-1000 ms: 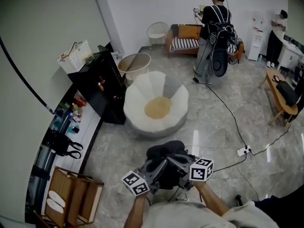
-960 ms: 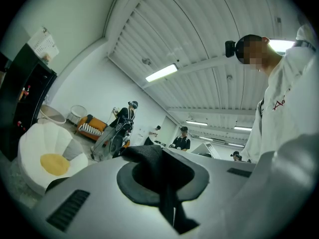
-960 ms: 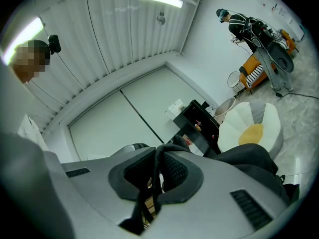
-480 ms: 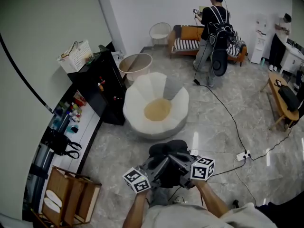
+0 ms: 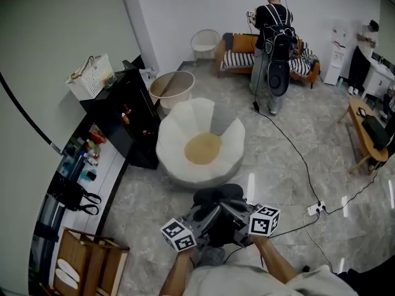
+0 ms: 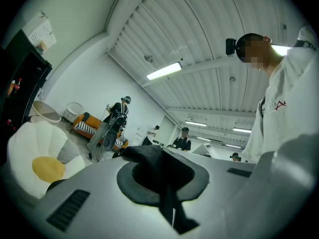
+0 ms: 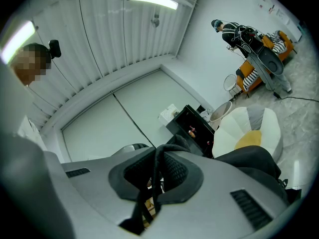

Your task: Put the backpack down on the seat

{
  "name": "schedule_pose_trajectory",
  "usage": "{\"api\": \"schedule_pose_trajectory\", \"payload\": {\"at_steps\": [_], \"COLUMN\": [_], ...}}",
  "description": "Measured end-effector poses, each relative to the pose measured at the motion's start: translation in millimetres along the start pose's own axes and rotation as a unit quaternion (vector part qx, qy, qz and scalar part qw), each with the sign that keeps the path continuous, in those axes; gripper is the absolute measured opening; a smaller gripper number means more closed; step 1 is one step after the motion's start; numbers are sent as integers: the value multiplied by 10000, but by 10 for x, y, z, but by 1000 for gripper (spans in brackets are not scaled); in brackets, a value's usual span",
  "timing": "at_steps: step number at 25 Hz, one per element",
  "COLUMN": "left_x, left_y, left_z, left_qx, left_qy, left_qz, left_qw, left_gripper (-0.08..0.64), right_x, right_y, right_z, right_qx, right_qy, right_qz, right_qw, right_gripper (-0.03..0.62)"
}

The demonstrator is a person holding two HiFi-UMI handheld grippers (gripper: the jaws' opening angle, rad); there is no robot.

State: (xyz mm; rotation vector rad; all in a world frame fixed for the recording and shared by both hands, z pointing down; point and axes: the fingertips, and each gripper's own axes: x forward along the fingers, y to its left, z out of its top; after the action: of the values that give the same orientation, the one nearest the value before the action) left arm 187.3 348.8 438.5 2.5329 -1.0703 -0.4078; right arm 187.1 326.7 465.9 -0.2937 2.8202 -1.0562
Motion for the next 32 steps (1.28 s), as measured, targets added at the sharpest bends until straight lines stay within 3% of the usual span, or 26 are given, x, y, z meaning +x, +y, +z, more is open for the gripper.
{"api": "schedule_pose_trajectory", "payload": {"at_steps": [18,32], "left_x": [267,241], "left_y": [1368,1895], "left_z": [842,777], "left_qx": [134,-117], "left_qy": [139,259], "left_qz": [-426,-447], "left_qw": [9989,9986], "left_gripper": [38,38], "right_x": [1264,1635], "right_y": [-673,-1033], "right_z": [806,723], "right_qx": [-156,83], "right_qy": [-390,-257], "right_qz": [-161,-374], "right_qw": [9990,9989], "right_gripper": [48,48]}}
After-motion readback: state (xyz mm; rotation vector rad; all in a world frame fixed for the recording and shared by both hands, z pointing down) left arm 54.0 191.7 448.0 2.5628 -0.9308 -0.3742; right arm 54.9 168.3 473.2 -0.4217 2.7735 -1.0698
